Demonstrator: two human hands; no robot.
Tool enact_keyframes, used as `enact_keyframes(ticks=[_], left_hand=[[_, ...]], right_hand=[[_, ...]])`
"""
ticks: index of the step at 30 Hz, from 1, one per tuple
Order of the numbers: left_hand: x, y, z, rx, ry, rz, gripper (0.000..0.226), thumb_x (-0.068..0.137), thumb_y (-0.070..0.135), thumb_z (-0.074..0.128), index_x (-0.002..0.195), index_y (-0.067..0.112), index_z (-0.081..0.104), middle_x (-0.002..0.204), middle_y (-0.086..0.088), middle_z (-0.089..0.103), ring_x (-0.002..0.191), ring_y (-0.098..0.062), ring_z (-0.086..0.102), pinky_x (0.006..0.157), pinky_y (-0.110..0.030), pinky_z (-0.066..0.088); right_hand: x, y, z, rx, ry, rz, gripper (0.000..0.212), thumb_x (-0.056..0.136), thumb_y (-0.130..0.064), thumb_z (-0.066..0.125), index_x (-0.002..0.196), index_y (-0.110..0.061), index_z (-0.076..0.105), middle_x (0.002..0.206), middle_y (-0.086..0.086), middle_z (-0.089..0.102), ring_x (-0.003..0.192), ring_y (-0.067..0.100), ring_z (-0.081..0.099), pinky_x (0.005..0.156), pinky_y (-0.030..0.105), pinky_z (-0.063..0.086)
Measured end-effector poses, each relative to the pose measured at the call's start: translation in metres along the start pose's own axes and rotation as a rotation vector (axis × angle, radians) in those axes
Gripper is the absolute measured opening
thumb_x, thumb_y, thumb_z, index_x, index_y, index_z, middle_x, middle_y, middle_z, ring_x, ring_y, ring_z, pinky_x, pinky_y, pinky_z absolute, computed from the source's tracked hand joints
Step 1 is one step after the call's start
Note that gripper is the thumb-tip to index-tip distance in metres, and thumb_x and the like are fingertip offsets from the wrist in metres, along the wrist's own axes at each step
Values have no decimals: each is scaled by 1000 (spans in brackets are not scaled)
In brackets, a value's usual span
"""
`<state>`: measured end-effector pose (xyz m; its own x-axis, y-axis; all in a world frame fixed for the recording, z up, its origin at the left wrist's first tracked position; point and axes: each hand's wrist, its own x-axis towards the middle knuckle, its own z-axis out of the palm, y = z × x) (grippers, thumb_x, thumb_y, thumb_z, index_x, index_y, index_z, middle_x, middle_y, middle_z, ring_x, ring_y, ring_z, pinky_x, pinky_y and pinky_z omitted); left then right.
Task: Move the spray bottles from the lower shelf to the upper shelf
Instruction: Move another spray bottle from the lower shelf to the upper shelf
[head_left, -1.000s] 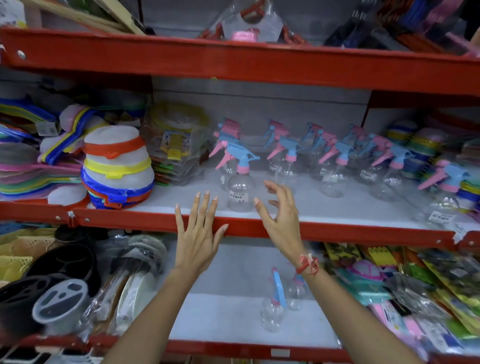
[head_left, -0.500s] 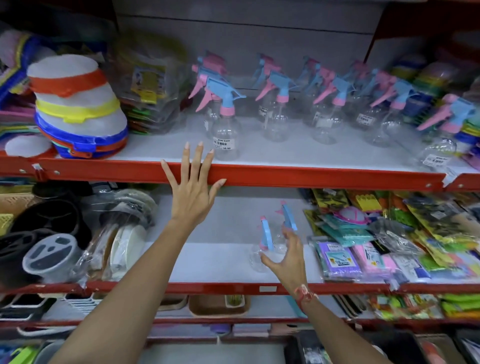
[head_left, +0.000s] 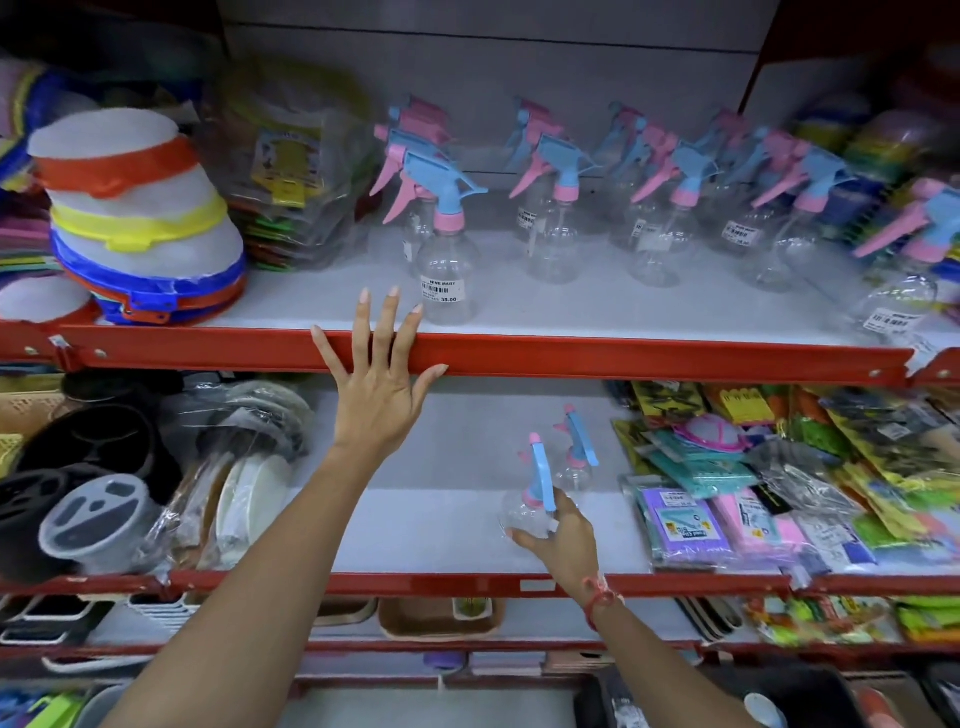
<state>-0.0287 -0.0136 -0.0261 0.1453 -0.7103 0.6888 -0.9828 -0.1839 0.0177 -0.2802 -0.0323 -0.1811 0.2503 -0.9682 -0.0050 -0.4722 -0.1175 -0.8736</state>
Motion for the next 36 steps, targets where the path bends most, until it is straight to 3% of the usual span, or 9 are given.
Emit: enact_keyframes(ticks=[3,6,13,15,18,20,27,33,36], left_hand=[[0,0,-1,1,-7,-2,67,96,58,31,152,23,16,161,-6,18,149,-29,6,109,-72,-1],[0,0,-3,-5,-10,-7,68,96,58,31,152,23,15,161,-5,17,149,-28,5,111,-70,-3],[-2,2,-9,10,-27,-26,67,96,57,32,152,24,15,161,-4,19,149,-26,7,113,-67,-2],[-4,3,-10,15,-35,-31,67,96,56,31,152,24,17,160,-4,21,149,-27,9,113,-68,0],[-6,2,-14,9,-46,-31,65,96,55,27,152,23,20,159,-5,25,148,-27,12,114,-67,2],[-6,3,-16,4,-54,-32,65,96,56,25,152,23,21,158,-5,26,148,-26,13,114,-67,3],[-6,5,-20,-5,-66,-42,65,93,54,30,148,21,30,155,-6,34,146,-27,20,112,-68,10],[-7,5,-22,-10,-75,-41,63,95,56,22,147,21,32,153,-6,37,145,-27,21,112,-67,10],[-7,4,-21,-8,-74,-38,63,95,56,22,146,21,33,153,-7,37,145,-28,22,113,-67,10]], right_hand=[[-16,-20,-19,74,-16,-69,57,56,-36,89,101,-48,57,96,-25,68,100,2,63,82,17,54],[-29,-47,-45,124,-11,-132,59,50,-42,89,99,-52,58,99,-32,66,100,-1,63,78,8,51],[-24,-129,-111,183,107,-366,58,49,-24,91,95,-47,65,92,-20,67,84,3,65,75,9,52],[-15,-152,-128,187,158,-426,52,52,-19,92,93,-38,67,87,-11,66,77,4,63,72,8,50],[1,-186,-147,204,204,-486,51,53,-33,88,99,-30,67,92,-2,67,81,13,68,78,24,55],[17,-202,-154,214,239,-504,57,54,-37,87,106,-30,66,100,-1,68,88,16,69,79,27,57],[83,-224,-152,44,323,-431,70,59,-37,84,124,-23,60,109,1,60,97,16,61,84,35,56],[110,-215,-143,-117,301,-346,69,63,-46,82,123,-21,58,107,4,62,94,19,61,79,30,51],[114,-213,-141,-148,280,-338,79,63,-50,80,131,-23,51,115,6,63,99,21,60,81,29,50]])
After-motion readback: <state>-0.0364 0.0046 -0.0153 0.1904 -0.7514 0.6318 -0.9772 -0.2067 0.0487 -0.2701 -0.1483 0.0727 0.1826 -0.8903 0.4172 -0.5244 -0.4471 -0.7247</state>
